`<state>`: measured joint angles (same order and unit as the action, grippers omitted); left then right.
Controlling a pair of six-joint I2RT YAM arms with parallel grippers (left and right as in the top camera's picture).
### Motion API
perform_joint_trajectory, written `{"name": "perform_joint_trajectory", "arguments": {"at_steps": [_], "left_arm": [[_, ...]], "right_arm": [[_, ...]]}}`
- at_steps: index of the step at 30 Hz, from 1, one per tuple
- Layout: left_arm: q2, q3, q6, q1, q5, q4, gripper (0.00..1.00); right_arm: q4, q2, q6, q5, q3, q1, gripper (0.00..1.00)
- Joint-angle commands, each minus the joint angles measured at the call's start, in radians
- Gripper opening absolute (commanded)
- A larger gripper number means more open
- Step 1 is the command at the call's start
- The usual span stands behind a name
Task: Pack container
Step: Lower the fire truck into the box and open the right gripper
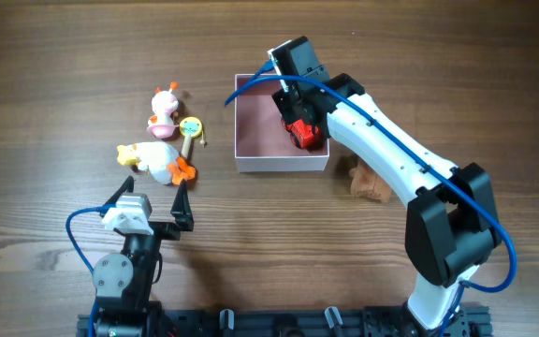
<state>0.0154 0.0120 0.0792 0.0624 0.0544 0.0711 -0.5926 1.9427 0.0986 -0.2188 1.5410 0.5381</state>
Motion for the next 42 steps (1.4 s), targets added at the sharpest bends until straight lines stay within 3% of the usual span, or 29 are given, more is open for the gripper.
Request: {"name": "perform_joint_trajectory", "arguments": {"at_steps": [1, 7, 9, 15, 24, 31, 42], "left_arm": [[-0.002, -0.006, -0.019, -0.009, 0.016, 0.0, 1.0], [-0.002, -0.006, -0.019, -0.009, 0.016, 0.0, 1.0], [-0.002, -0.006, -0.019, -0.009, 0.016, 0.0, 1.0], [-0.002, -0.006, -0.019, -0.009, 0.016, 0.001, 1.0], [-0.002, -0.006, -0.019, -0.009, 0.016, 0.0, 1.0], [-0.002, -0.006, -0.019, -0.009, 0.016, 0.0, 1.0], [-0.002, -0.006, -0.019, -0.009, 0.016, 0.0, 1.0]], "right_arm": [[-0.012, -0.018, 0.078, -0.04, 0.021, -0.003, 0.04], [-0.002, -0.014, 0.123, -0.021, 0.021, -0.015, 0.04], [0.015, -0.002, 0.192, 0.074, 0.02, -0.015, 0.04], [-0.007, 0.032, 0.216, 0.247, 0.016, -0.014, 0.04], [-0.051, 0.122, 0.268, 0.241, 0.015, -0.012, 0.04], [-0.051, 0.127, 0.264, 0.051, 0.015, -0.012, 0.04], [-0.014, 0.127, 0.207, -0.029, 0.015, -0.012, 0.04]]}}
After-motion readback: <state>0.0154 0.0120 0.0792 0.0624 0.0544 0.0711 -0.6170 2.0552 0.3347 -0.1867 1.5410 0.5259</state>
